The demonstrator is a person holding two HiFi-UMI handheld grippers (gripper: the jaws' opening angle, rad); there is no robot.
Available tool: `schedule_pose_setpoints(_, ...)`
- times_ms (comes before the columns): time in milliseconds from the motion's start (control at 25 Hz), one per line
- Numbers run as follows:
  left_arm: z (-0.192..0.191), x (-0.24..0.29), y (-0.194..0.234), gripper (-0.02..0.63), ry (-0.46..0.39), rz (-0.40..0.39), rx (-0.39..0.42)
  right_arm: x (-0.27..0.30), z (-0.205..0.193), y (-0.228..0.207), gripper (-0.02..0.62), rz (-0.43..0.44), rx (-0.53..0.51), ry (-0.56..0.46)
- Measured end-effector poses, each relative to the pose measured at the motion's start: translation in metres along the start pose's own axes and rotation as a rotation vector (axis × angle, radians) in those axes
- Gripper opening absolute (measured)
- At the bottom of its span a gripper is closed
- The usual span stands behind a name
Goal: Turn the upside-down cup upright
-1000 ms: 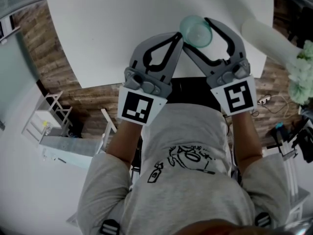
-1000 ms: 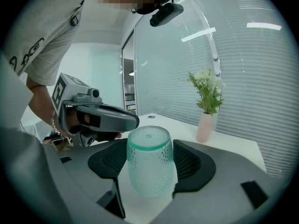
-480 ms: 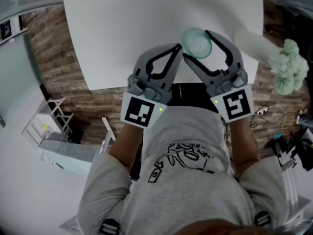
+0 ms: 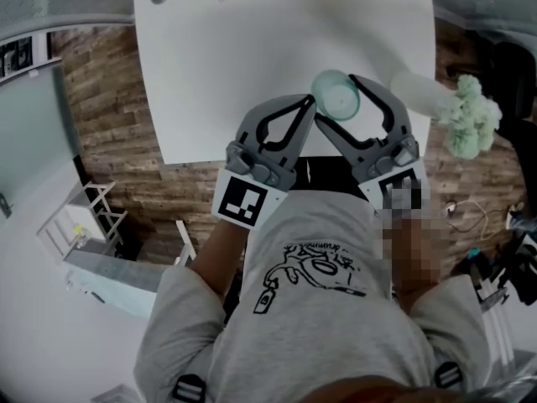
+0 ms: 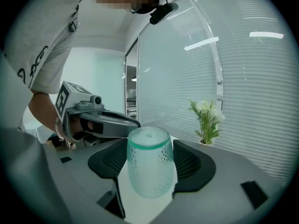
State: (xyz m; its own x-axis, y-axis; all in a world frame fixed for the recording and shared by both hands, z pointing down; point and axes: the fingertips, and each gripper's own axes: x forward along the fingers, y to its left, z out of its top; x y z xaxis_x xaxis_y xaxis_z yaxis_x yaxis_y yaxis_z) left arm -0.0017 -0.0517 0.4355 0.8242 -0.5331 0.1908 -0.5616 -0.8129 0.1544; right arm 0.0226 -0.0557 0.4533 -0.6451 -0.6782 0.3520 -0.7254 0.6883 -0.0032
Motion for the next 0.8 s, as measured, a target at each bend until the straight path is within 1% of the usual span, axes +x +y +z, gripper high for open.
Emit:
schedule_pose_setpoints(240,0.017,-0.008,-0.003,0.003,-0.008,0.009,0.000,-0.012,0.020,0.003,0.321,-0.007,-0.006,-0.004)
schedule_pose_setpoints(400,0.031,-0.009,-0.003,0.003,-0.018,0.003,0.021,-0.018,0.036,0.001,0.321,-0.010,-0.027,-0.018)
schedule_pose_setpoints(600,0.051,-0.017,-0.008,0.003,-0.042,0.006,0.016,-0.029,0.062,0.006,0.321,-0.018,-0.006,-0.074)
schedule_pose_setpoints(800,0.071,-0.020,-0.012,0.003,-0.074,0.005,0.032,-0.040,0.083,0.007,0.321,-0.022,-0.028,-0.094)
